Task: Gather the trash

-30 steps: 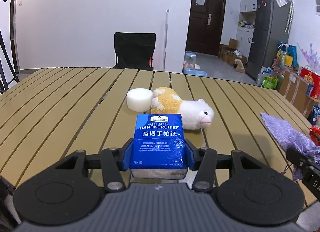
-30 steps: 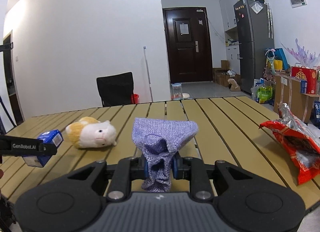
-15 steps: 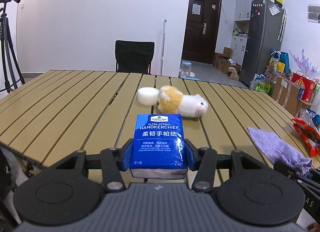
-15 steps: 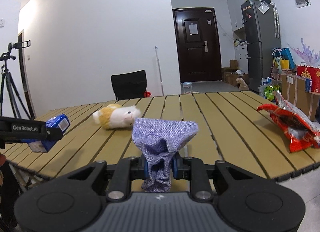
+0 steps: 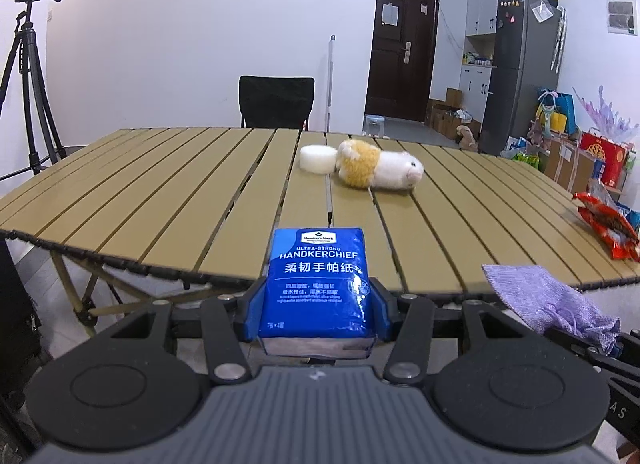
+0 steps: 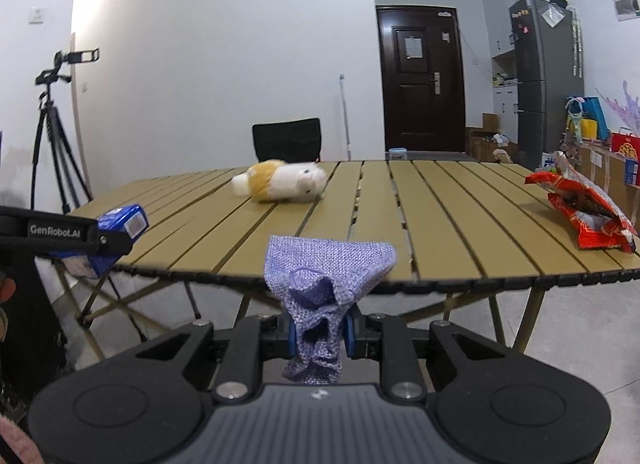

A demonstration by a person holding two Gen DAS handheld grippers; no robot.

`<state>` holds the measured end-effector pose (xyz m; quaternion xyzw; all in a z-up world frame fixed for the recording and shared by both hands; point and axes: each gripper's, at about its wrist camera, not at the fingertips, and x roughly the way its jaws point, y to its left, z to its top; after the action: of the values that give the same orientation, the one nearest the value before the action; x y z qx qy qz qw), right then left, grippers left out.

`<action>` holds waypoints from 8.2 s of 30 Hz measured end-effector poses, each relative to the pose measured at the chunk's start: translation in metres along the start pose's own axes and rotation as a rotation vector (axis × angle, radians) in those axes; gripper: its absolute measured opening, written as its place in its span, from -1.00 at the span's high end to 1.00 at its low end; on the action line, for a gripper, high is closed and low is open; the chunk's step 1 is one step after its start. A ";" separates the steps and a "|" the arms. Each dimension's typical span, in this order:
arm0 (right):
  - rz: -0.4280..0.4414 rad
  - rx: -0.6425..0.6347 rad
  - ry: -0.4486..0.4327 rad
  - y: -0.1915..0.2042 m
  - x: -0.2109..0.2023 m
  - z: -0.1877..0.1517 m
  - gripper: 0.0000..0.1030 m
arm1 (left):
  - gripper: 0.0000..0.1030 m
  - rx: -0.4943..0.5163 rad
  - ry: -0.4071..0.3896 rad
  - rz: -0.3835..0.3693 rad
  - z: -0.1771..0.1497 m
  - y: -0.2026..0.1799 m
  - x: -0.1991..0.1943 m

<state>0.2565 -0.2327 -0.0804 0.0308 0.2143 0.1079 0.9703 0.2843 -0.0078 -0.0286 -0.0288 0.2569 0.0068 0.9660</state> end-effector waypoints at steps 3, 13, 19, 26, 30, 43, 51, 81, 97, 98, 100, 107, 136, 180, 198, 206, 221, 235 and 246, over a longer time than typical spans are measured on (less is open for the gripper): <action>0.010 -0.018 0.019 0.008 -0.007 -0.011 0.60 | 0.00 0.006 0.014 0.001 -0.012 0.004 -0.006; 0.028 -0.059 0.123 0.028 -0.021 -0.048 0.60 | 0.00 0.043 0.076 0.008 -0.049 0.010 -0.021; 0.020 -0.079 0.189 0.035 -0.022 -0.068 0.60 | 0.00 0.062 0.106 0.016 -0.066 0.012 -0.026; 0.000 -0.080 0.251 0.033 -0.021 -0.086 0.60 | 0.00 0.089 0.143 0.026 -0.081 0.015 -0.028; -0.015 -0.079 0.294 0.030 -0.018 -0.097 0.60 | 0.00 0.103 0.172 0.036 -0.090 0.019 -0.026; -0.069 -0.036 0.417 0.009 0.002 -0.128 0.60 | 0.00 0.089 0.389 0.097 -0.126 0.044 0.017; -0.091 -0.005 0.444 -0.001 0.009 -0.134 0.60 | 0.00 0.068 0.420 0.085 -0.123 0.038 0.029; -0.169 0.082 0.469 -0.045 0.031 -0.143 0.60 | 0.00 0.111 0.516 0.039 -0.115 -0.026 0.084; -0.193 0.109 0.478 -0.058 0.038 -0.146 0.60 | 0.00 0.135 0.561 0.021 -0.116 -0.054 0.109; -0.193 0.109 0.479 -0.057 0.039 -0.147 0.60 | 0.00 0.135 0.563 0.021 -0.116 -0.055 0.110; -0.194 0.110 0.482 -0.057 0.039 -0.147 0.60 | 0.00 0.134 0.565 0.019 -0.116 -0.055 0.111; -0.196 0.112 0.486 -0.059 0.041 -0.148 0.60 | -0.15 0.144 0.563 0.024 -0.116 -0.056 0.110; -0.189 0.083 0.482 -0.050 0.037 -0.145 0.60 | -1.00 0.096 0.527 0.085 -0.111 -0.034 0.097; -0.034 -0.020 0.375 0.068 0.057 -0.089 0.60 | -1.00 -0.061 0.473 0.188 -0.106 0.076 0.061; 0.016 -0.043 0.441 0.110 0.097 -0.096 0.60 | -1.00 -0.121 0.480 0.230 -0.112 0.116 0.052; 0.014 -0.035 0.506 0.117 0.120 -0.109 0.60 | -1.00 -0.133 0.496 0.250 -0.116 0.126 0.054; 0.001 -0.028 0.553 0.120 0.136 -0.119 0.60 | -1.00 -0.137 0.518 0.262 -0.121 0.131 0.059; -0.026 -0.040 0.546 0.119 0.135 -0.119 -1.00 | -1.00 -0.140 0.516 0.263 -0.121 0.131 0.057; -0.029 -0.034 0.559 0.117 0.133 -0.119 -1.00 | -1.00 -0.136 0.508 0.260 -0.120 0.129 0.055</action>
<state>0.3010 -0.0877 -0.2300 -0.0197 0.4723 0.1019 0.8753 0.2689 0.1136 -0.1662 -0.0612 0.4910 0.1405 0.8576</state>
